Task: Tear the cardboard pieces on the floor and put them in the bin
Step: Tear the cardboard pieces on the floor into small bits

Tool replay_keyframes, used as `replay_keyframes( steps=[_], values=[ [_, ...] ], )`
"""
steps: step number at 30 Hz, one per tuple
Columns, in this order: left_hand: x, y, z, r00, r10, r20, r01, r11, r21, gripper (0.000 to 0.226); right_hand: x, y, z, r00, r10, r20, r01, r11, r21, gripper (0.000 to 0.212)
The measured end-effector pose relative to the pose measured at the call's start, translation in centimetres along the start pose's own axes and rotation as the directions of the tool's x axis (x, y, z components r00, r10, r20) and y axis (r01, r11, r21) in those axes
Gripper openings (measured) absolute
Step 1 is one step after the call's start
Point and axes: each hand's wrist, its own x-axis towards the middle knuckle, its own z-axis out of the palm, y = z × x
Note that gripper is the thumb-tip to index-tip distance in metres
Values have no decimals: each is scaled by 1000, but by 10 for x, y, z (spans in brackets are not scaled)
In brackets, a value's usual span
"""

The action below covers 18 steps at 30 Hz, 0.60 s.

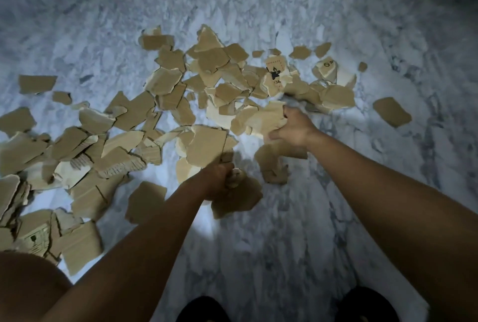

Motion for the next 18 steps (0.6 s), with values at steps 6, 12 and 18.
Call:
replay_keyframes(
  steps=[6,12,18],
  values=[
    [17,37,-35,992,45,122,-50,998,33,37,-9,40,-51,998,68,-15,-69,911,-406,61],
    [55,83,-36,998,58,39,-61,993,100,33,-36,129,-44,992,91,-84,-124,790,-600,31],
    [86,97,-9,996,-1,-92,12,993,119,38,-47,149,-48,964,217,-156,-266,824,-500,14]
  ],
)
